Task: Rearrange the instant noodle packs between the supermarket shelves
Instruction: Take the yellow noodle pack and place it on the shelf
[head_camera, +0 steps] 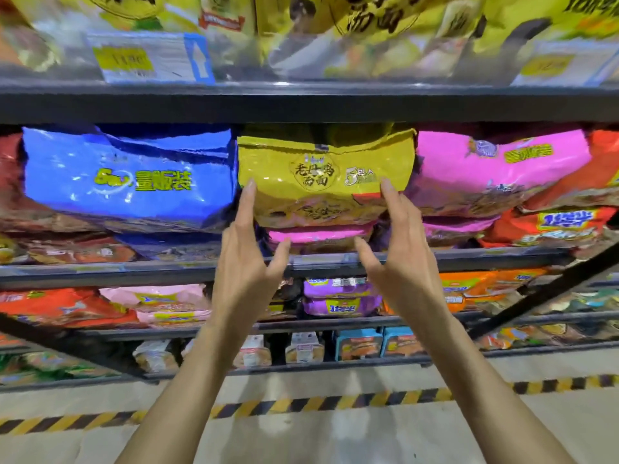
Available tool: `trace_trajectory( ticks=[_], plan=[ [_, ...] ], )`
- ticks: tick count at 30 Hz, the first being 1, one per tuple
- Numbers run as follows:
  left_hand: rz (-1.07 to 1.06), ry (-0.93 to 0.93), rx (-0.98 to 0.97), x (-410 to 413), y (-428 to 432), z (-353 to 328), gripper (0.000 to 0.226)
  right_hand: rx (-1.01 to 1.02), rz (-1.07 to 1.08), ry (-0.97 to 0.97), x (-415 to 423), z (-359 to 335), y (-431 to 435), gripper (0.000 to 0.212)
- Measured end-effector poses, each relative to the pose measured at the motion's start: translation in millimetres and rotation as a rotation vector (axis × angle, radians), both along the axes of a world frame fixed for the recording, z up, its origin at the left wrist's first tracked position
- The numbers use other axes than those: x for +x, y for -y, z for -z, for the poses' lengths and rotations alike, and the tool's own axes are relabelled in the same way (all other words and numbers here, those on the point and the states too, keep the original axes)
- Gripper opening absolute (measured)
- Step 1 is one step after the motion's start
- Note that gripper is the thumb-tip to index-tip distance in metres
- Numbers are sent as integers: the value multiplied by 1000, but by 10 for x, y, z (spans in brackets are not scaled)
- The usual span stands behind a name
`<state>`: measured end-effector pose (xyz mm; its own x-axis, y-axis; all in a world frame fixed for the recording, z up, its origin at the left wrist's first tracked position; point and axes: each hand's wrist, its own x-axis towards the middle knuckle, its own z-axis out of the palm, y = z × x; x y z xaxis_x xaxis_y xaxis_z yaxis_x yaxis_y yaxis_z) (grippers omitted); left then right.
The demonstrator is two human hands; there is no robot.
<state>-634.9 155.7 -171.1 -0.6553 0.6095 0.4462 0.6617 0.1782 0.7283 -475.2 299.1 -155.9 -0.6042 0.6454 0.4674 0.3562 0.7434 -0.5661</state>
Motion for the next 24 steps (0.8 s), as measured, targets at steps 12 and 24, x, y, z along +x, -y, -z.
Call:
trace_trajectory(
  ticks=[12, 24],
  plan=[
    [-88, -223, -50, -196, -438, -79, 120, 257, 127, -114, -387, 162, -274, 104],
    [26, -80, 114, -66, -371, 71, 116, 213, 111, -298, -265, 344, -286, 107]
  ],
)
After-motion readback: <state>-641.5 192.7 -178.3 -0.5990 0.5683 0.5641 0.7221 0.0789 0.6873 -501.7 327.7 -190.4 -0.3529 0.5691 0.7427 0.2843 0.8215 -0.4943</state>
